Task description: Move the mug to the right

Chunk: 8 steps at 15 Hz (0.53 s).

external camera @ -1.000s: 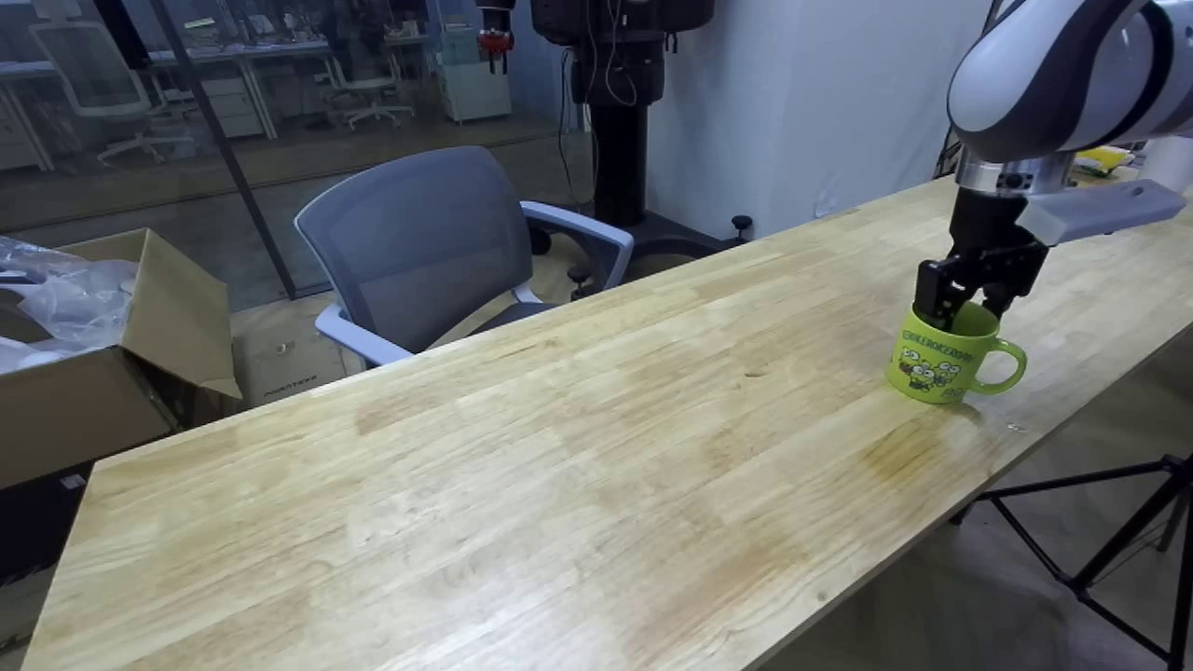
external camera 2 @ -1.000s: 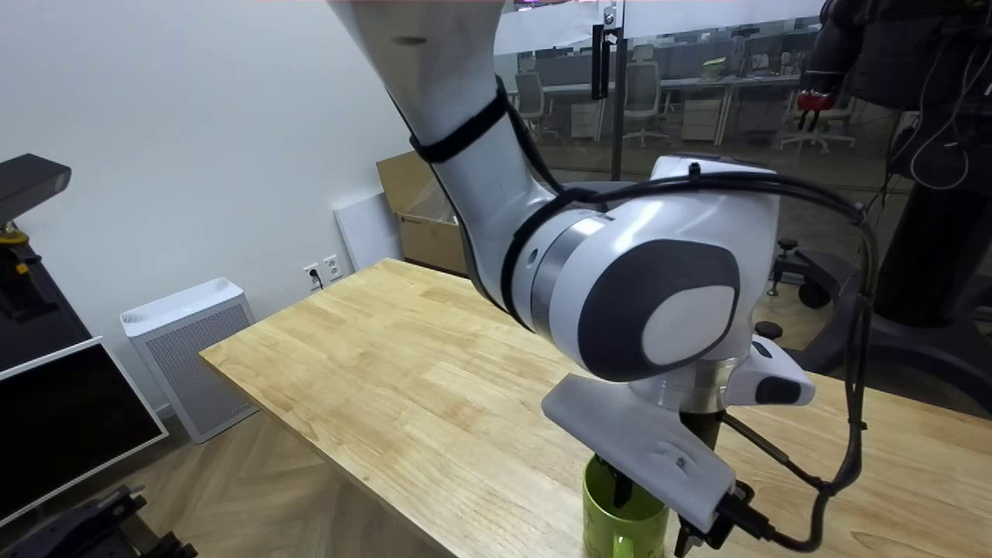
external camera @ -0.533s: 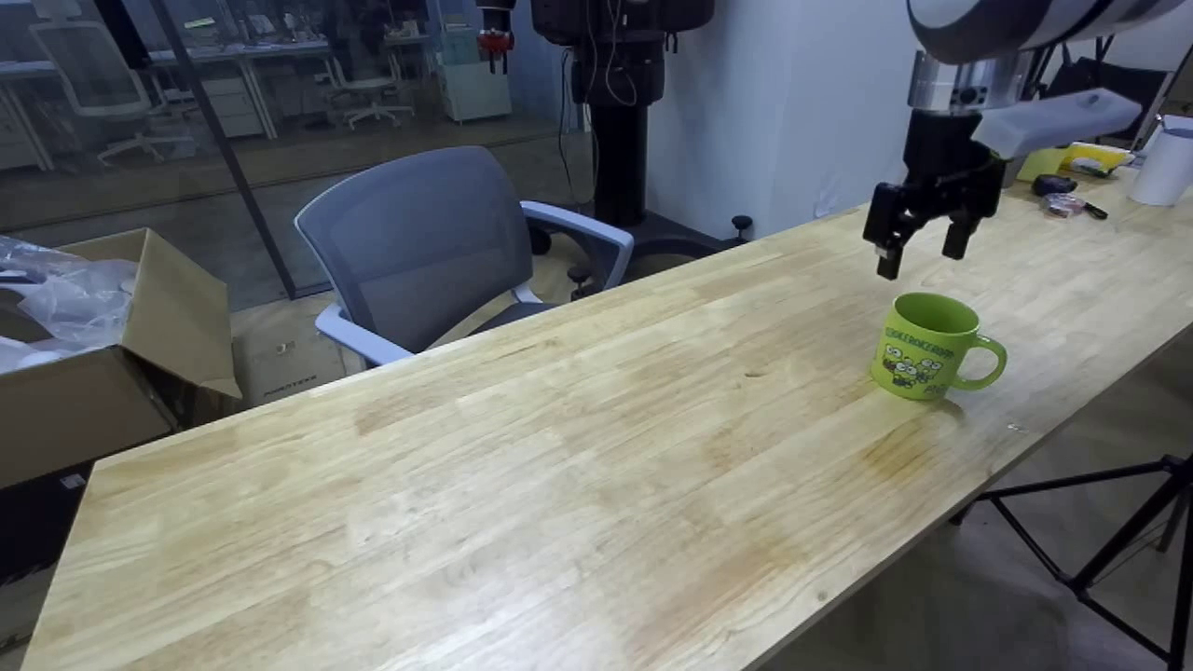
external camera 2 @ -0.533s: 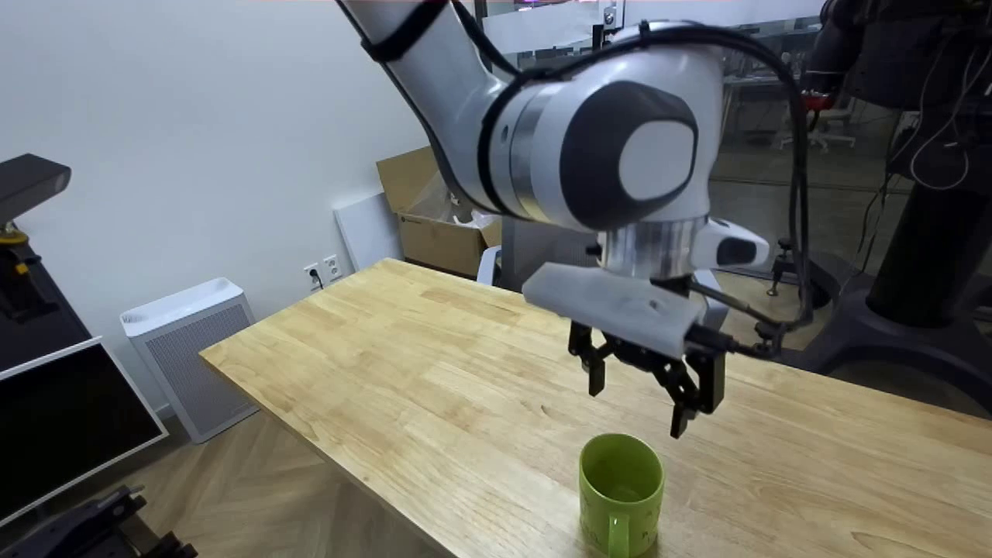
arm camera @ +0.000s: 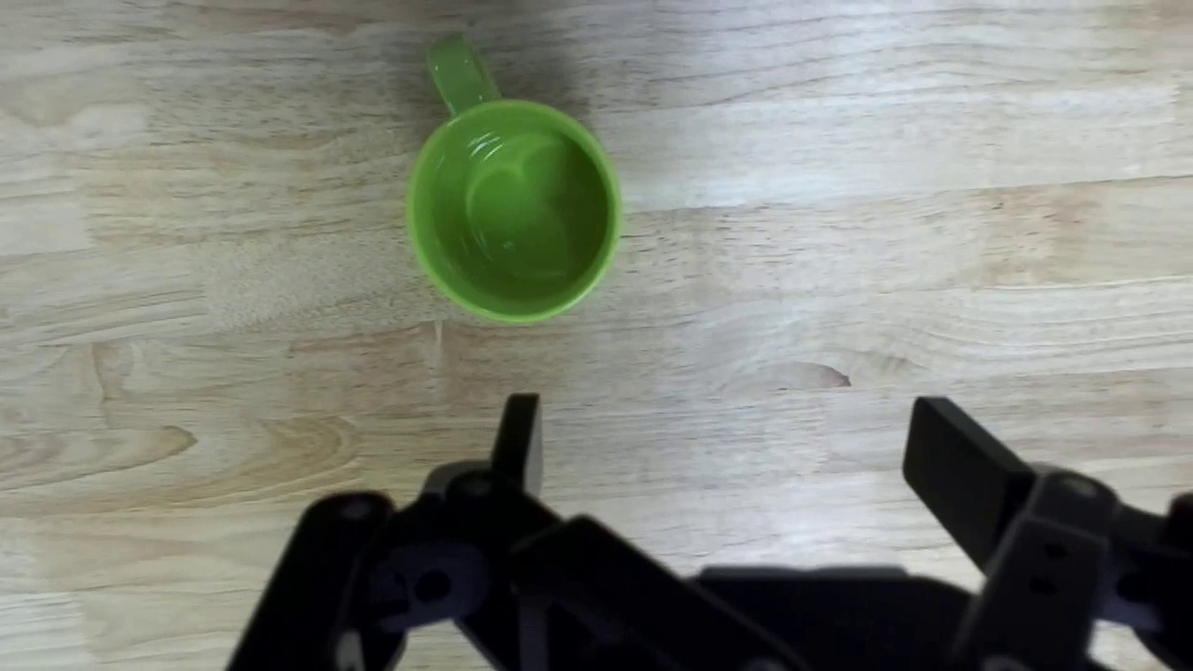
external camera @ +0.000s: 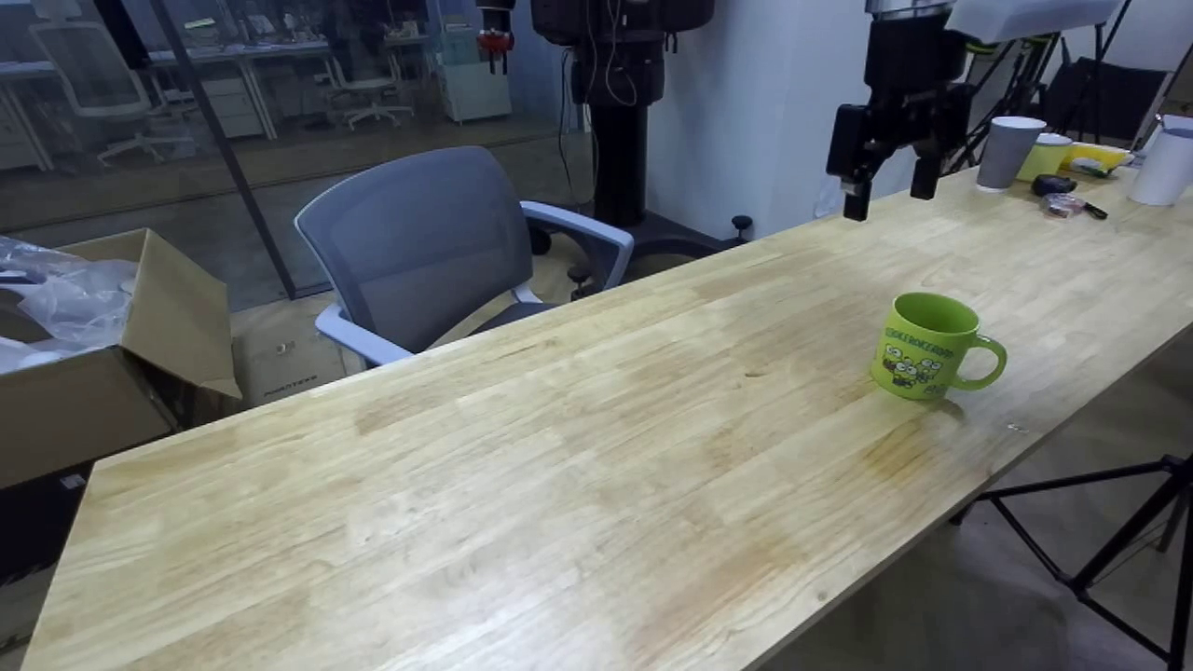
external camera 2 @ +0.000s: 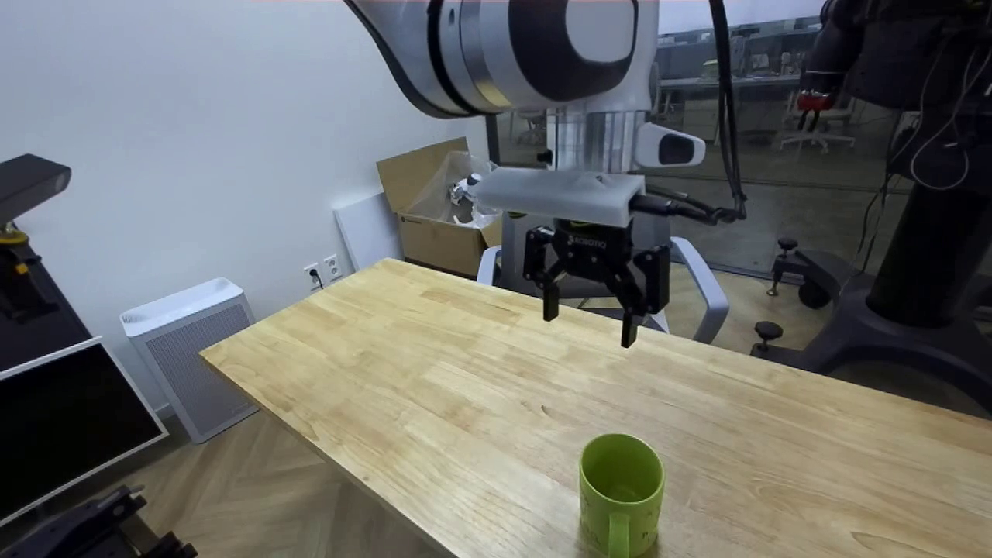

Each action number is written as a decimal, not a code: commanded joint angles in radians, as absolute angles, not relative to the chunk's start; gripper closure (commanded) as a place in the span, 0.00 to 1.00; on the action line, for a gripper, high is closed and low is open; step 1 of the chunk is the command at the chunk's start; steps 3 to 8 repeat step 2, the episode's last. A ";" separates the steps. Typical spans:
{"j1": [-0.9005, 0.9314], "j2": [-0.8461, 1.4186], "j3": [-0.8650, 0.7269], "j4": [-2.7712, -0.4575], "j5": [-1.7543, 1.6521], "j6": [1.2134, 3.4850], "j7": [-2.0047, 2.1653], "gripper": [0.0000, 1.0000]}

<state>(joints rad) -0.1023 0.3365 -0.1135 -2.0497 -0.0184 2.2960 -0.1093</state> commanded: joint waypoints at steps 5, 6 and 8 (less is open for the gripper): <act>-0.113 0.337 -0.105 -2.048 -0.024 2.292 -0.106 0.00; -0.113 0.337 -0.105 -2.048 -0.024 2.292 -0.106 0.00; -0.113 0.337 -0.105 -2.048 -0.024 2.292 -0.106 0.00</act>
